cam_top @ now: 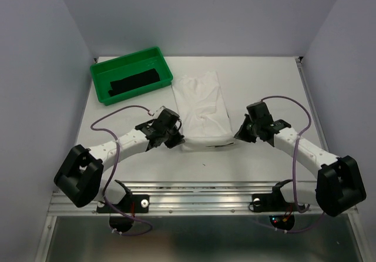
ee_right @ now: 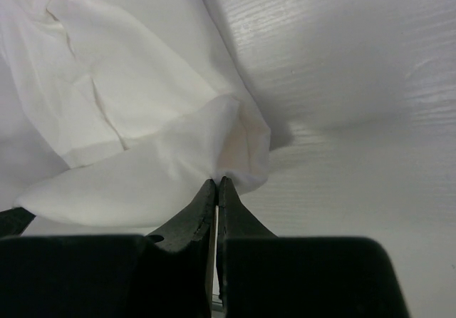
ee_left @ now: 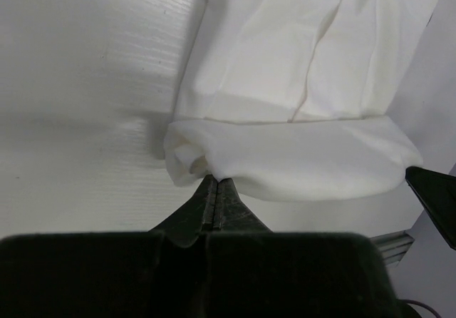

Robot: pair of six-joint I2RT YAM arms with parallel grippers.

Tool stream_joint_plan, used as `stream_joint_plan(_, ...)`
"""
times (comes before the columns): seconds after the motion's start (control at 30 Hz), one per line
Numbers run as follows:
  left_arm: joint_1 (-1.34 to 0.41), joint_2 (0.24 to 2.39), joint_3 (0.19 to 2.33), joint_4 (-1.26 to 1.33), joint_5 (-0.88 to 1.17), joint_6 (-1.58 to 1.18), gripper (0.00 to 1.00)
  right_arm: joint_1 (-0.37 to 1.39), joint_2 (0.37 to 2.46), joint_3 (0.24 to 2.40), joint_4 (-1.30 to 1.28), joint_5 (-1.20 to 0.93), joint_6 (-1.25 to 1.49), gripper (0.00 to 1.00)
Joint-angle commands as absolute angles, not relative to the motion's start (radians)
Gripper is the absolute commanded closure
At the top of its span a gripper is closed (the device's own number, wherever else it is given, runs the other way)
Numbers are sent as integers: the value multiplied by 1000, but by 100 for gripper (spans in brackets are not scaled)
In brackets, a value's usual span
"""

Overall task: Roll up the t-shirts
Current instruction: Roll the T-shirt to the center of the board.

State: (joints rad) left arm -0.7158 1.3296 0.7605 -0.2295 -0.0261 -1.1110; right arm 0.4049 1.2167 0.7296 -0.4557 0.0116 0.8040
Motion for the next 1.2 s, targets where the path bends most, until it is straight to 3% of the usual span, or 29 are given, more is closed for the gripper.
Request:
stream_joint_plan(0.0, -686, 1376, 822, -247, -22, -1037, 100, 399, 1273, 802, -420, 51, 772, 99)
stream_joint_plan(0.43, -606, 1520, 905, -221, -5, -945, 100, 399, 1456, 939, -399, 138, 758, 98)
stream_joint_plan(0.63, -594, 1614, 960, -232, -6, -888, 100, 390, 1534, 979, -377, 189, 758, 93)
stream_joint_plan(0.7, -592, 1629, 968, -236, -8, -879, 95, 390, 1552, 1000, -368, 201, 752, 86)
stream_joint_plan(0.83, -591, 1623, 986, -262, -15, -883, 72, 390, 1542, 1034, -364, 205, 730, 69)
stream_joint_plan(0.97, -591, 1513, 982, -293, -98, -908, 52, 390, 1462, 1032, -386, 209, 701, 64)
stream_joint_plan(1.1, -594, 1407, 973, -356, -199, -943, 51, 390, 1362, 1016, -416, 186, 683, 64)
stream_joint_plan(1.17, -607, 1353, 956, -367, -213, -965, 57, 400, 1307, 988, -416, 151, 675, 65)
